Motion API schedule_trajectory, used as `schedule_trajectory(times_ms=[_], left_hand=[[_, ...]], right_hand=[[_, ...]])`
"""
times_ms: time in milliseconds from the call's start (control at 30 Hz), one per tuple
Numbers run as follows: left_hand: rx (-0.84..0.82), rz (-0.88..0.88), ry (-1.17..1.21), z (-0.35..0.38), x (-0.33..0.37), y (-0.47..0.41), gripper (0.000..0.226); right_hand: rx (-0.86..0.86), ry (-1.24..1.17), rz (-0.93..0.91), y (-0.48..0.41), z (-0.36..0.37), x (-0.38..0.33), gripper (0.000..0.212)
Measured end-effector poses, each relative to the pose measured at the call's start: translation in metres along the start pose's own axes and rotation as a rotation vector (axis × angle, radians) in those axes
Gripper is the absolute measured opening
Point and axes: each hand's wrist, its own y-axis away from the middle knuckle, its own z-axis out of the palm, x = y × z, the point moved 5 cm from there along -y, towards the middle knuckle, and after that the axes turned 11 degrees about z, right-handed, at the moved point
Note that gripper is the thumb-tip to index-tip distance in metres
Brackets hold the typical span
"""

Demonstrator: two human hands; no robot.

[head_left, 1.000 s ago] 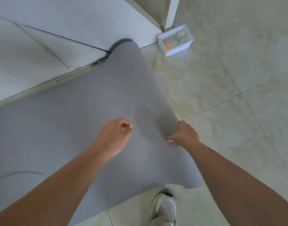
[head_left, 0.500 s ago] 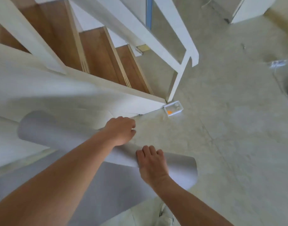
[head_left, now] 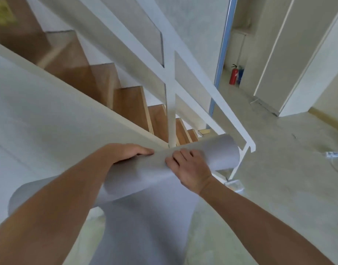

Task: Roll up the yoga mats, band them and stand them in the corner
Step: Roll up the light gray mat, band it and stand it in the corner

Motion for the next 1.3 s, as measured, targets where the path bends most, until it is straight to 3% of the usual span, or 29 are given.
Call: schedule_trajectory(times_ms=[167, 267, 300, 400, 467, 567, 633, 700, 767, 900, 967, 1067, 1167, 1233, 1300], left_hand=[[-0.264, 0.084, 0.094, -0.054, -0.002, 0.057, 0.067], [-0.252, 0.154, 0.005, -0.074, 0.001, 0.083, 0.06], [-0.179, 0.185, -0.013, -0.082, 0.003, 0.088, 0.055], [0.108, 0.302, -0.137, -0.107, 0.023, 0.104, 0.047], [0.331, 0.331, -0.379, -0.126, 0.038, 0.118, 0.051], [0.636, 0.36, -0.862, -0.141, 0.055, 0.141, 0.055], [0.768, 0.436, -1.001, -0.144, 0.061, 0.156, 0.055], [0.886, 0.509, -1.126, -0.145, 0.065, 0.173, 0.059], [1.033, 0.543, -1.274, -0.148, 0.066, 0.193, 0.061], [1.277, 0.514, -1.391, -0.166, 0.069, 0.235, 0.067], [1.263, 0.448, -1.263, -0.185, 0.074, 0.259, 0.072], [1.109, 0.368, -0.832, -0.219, 0.076, 0.302, 0.079], [0.74, 0.25, -0.55, -0.246, 0.068, 0.333, 0.091], [0.462, 0.168, -0.352, -0.25, 0.055, 0.34, 0.084], [0.317, 0.117, -0.264, -0.246, 0.042, 0.343, 0.081]], right_hand=[[0.203, 0.044, -0.092, -0.047, -0.046, -0.025, 0.034], [0.273, 0.017, -0.12, -0.062, -0.064, -0.028, 0.026], [0.234, 0.013, -0.134, -0.067, -0.066, -0.029, 0.031], [-0.038, -0.071, -0.143, -0.084, -0.063, -0.023, 0.074], [-0.124, -0.213, -0.096, -0.106, -0.075, -0.013, 0.072], [-0.083, -0.294, -0.011, -0.154, -0.108, -0.001, 0.065], [-0.138, -0.249, 0.005, -0.187, -0.124, 0.0, 0.083], [-0.305, -0.217, -0.005, -0.213, -0.129, -0.005, 0.098], [-0.414, -0.195, -0.032, -0.233, -0.138, -0.013, 0.093], [-0.18, -0.163, -0.061, -0.271, -0.183, -0.03, 0.056], [-0.077, -0.127, -0.035, -0.283, -0.199, -0.034, 0.053], [0.134, -0.145, -0.061, -0.287, -0.217, -0.041, 0.051], [0.392, -0.189, -0.124, -0.278, -0.229, -0.054, 0.053], [0.553, -0.189, -0.167, -0.266, -0.24, -0.066, 0.047], [0.65, -0.2, -0.21, -0.252, -0.246, -0.078, 0.042]])
